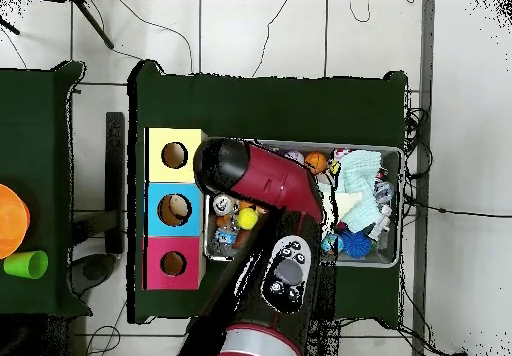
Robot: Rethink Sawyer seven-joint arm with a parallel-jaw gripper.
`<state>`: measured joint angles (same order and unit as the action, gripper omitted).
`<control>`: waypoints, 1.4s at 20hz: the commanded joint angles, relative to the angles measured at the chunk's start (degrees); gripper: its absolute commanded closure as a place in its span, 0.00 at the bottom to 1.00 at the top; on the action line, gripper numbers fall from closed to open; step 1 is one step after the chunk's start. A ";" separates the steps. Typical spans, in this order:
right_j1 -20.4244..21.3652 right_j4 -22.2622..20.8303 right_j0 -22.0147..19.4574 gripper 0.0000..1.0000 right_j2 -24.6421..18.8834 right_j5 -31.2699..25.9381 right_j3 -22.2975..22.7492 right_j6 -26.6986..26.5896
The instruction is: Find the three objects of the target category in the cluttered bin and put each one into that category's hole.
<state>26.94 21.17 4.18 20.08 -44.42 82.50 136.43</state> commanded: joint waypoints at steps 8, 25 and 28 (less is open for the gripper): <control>1.44 5.36 5.05 1.00 0.20 -5.64 1.95 22.65; 0.56 9.14 12.50 1.00 2.71 0.73 4.69 29.73; 1.62 9.60 12.51 1.00 1.98 5.12 8.32 27.56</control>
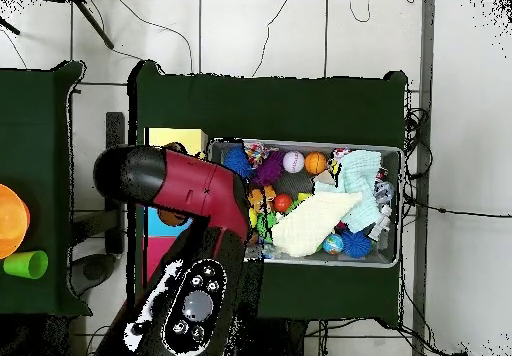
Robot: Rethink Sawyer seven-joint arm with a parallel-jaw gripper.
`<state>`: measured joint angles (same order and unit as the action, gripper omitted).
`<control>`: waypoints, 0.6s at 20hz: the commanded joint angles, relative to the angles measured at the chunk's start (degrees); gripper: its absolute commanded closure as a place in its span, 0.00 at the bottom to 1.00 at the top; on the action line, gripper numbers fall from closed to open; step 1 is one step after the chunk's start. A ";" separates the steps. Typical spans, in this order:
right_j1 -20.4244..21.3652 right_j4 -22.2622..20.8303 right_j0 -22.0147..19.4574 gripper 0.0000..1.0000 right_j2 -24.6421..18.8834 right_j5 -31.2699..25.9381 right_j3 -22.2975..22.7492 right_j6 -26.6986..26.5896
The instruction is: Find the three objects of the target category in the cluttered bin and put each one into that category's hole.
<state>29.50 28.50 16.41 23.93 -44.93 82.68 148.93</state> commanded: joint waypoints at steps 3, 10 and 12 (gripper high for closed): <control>1.00 2.65 0.03 1.00 -3.34 11.33 13.59 12.35; 4.28 2.57 0.13 1.00 -4.65 20.23 23.20 10.74; 4.56 2.38 0.59 1.00 -4.31 21.26 24.65 11.18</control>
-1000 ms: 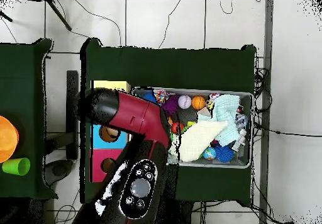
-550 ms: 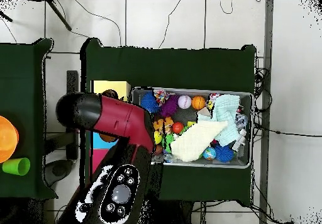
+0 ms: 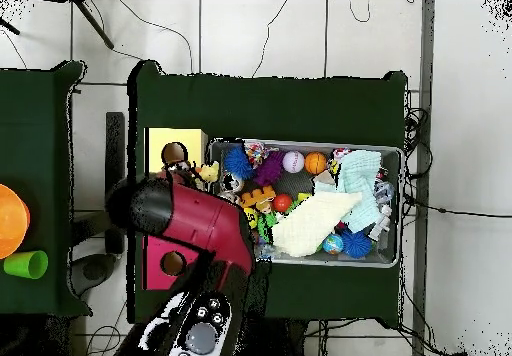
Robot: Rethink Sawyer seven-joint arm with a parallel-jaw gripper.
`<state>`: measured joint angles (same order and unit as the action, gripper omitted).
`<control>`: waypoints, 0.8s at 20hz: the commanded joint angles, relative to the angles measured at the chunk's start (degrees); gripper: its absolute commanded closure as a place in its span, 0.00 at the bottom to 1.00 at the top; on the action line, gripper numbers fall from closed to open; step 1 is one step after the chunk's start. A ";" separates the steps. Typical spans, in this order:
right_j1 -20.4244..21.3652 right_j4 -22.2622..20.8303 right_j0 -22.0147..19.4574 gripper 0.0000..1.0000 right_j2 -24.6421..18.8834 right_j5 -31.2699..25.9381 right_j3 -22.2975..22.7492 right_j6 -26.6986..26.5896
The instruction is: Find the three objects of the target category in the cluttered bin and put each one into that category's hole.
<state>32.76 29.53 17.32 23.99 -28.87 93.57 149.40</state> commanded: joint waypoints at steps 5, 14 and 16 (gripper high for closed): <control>3.73 1.06 1.96 1.00 -4.72 9.47 19.41 11.36; 8.56 1.74 4.91 1.00 -8.28 17.23 28.44 11.90; 9.10 1.87 5.58 1.00 -8.60 18.29 29.57 12.28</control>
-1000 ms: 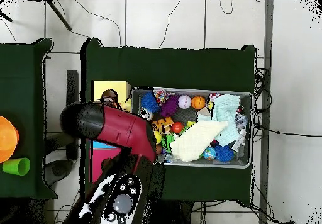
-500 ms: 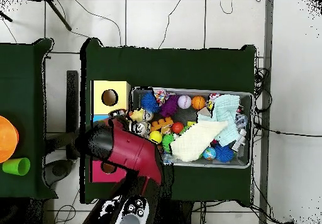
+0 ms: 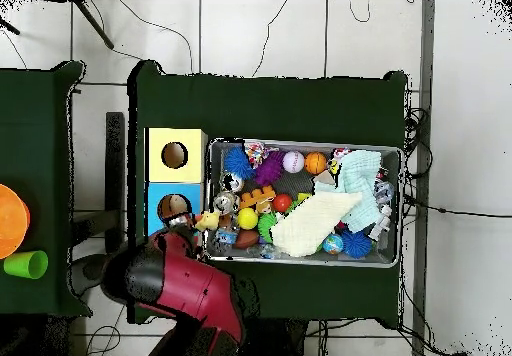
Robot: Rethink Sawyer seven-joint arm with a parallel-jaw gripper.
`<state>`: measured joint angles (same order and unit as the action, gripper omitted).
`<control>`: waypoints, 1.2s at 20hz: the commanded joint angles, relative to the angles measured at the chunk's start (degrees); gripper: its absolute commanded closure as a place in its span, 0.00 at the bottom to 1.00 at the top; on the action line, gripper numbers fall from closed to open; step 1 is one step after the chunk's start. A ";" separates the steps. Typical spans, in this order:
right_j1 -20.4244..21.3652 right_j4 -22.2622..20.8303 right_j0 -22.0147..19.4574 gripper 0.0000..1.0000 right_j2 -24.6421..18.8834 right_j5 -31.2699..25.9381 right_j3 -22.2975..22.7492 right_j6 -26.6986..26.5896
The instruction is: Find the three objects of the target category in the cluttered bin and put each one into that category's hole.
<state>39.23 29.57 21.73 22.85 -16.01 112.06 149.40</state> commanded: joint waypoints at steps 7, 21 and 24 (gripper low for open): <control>3.73 2.42 3.37 1.00 -8.17 8.07 13.79 13.24; 1.31 7.94 13.57 1.00 -8.07 13.50 15.44 18.61; 1.11 9.57 16.03 1.00 -8.56 15.48 16.62 19.81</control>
<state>42.66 33.87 35.31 19.68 -6.02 123.34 149.40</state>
